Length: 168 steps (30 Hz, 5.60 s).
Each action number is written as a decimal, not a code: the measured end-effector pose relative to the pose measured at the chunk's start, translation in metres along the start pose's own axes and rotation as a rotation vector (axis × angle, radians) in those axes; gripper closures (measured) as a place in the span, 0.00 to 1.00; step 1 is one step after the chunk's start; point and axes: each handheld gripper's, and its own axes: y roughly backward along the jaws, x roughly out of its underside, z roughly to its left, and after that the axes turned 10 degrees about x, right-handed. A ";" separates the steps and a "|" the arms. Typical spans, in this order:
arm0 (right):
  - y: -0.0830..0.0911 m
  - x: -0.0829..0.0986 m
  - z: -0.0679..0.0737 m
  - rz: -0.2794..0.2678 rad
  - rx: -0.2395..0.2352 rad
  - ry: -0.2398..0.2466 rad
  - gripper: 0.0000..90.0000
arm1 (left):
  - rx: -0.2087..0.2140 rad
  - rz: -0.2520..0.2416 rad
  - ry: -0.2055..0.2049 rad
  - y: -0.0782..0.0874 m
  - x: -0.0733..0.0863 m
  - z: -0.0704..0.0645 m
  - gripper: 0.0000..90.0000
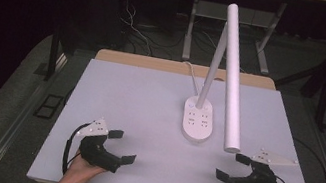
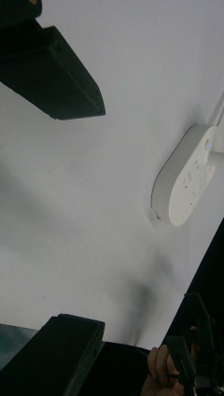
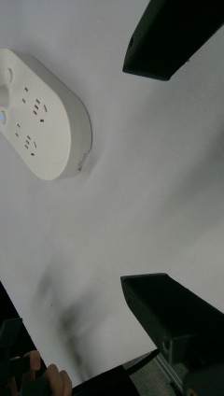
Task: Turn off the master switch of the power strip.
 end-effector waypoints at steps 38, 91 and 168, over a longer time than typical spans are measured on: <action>0.000 0.002 -0.003 0.009 0.013 -0.011 0.00 | 0.031 0.107 -0.004 -0.009 -0.031 0.004 0.00; -0.002 0.002 -0.003 0.016 0.017 0.003 0.00 | 0.047 0.203 -0.055 -0.047 -0.091 0.023 0.00; -0.001 0.005 -0.004 0.020 0.019 0.007 0.00 | 0.010 0.291 -0.071 -0.141 -0.171 0.091 0.04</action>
